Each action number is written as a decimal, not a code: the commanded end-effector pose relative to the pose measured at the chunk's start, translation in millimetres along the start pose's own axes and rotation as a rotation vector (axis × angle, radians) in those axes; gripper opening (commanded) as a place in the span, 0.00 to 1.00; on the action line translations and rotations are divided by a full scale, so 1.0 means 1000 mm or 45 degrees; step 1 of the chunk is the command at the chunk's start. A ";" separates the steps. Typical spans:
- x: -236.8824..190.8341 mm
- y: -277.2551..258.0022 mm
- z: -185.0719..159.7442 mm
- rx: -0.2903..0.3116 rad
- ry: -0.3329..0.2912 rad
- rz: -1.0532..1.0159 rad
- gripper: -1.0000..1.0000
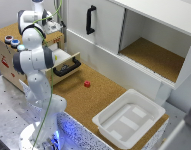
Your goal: Place the purple object on top of the drawer
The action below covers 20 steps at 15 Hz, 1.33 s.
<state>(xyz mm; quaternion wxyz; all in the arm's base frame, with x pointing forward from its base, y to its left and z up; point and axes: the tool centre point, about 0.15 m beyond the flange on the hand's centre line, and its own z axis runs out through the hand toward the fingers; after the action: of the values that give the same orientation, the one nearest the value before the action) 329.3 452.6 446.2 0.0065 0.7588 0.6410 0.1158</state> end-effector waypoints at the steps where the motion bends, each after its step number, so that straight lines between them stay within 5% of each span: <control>1: 0.027 -0.009 0.006 0.010 -0.228 -0.016 1.00; 8: 0.027 -0.009 0.006 0.010 -0.228 -0.016 1.00; 9: 0.006 -0.012 0.010 0.027 -0.060 -0.026 1.00; 10: -0.003 -0.010 0.001 0.010 -0.040 0.004 1.00; 15: -0.066 -0.003 -0.007 0.008 -0.088 0.072 1.00; 20: -0.118 -0.008 0.014 0.094 -0.097 0.104 1.00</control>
<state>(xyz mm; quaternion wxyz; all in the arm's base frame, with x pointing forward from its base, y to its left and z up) 322.4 397.2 443.0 0.0416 0.7891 0.6114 0.0407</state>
